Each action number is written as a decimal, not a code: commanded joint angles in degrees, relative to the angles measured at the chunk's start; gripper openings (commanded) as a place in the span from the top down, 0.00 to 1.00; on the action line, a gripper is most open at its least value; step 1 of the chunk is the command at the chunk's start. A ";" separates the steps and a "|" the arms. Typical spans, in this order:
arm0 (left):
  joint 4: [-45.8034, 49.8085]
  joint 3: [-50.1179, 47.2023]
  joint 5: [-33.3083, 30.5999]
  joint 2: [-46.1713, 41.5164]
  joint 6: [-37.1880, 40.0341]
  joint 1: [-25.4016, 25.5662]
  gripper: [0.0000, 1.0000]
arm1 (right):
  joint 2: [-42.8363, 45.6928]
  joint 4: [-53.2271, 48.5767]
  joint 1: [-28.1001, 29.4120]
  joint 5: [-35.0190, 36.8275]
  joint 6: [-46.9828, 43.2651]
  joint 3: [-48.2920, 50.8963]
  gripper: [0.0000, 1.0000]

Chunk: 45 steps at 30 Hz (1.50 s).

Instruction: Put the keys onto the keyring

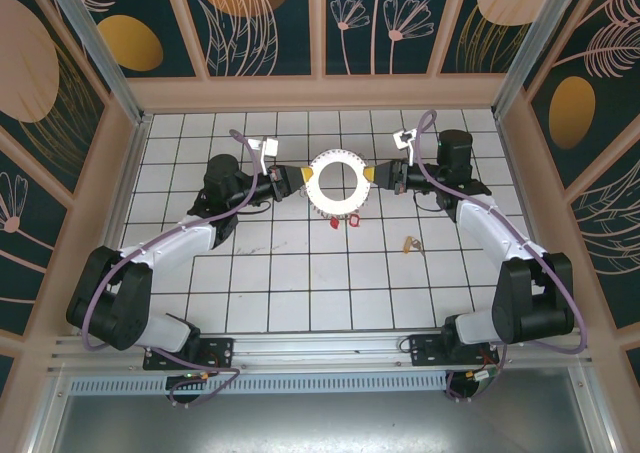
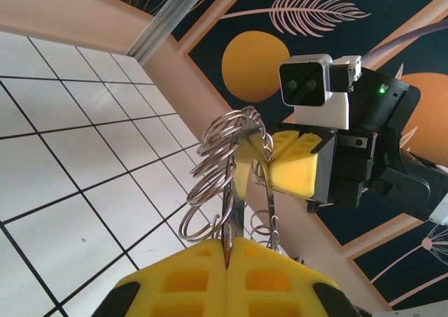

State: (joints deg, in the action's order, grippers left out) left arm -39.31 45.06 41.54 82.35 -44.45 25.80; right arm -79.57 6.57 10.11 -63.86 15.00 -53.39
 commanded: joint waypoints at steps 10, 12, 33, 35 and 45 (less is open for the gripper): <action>-6.23 3.70 5.69 -0.31 -2.49 0.57 0.74 | -0.15 2.54 0.62 -0.59 -0.31 -1.43 0.96; -5.89 4.13 6.34 0.23 -2.40 0.57 0.71 | -0.14 3.14 0.71 -1.08 0.26 -1.45 0.97; 0.38 6.18 4.44 0.65 0.06 0.57 0.94 | -1.13 1.74 1.43 3.60 1.14 -3.12 0.91; 0.40 6.01 3.46 0.17 -0.05 0.57 0.96 | -1.31 1.78 1.44 4.06 1.51 -3.14 0.88; -3.18 4.35 -1.52 -2.57 -3.19 0.57 1.00 | 0.64 2.43 0.50 12.42 4.28 -1.74 0.70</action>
State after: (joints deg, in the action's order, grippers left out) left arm -36.75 49.08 40.34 82.85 -45.52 25.74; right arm -80.25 7.49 10.98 -56.90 18.00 -54.72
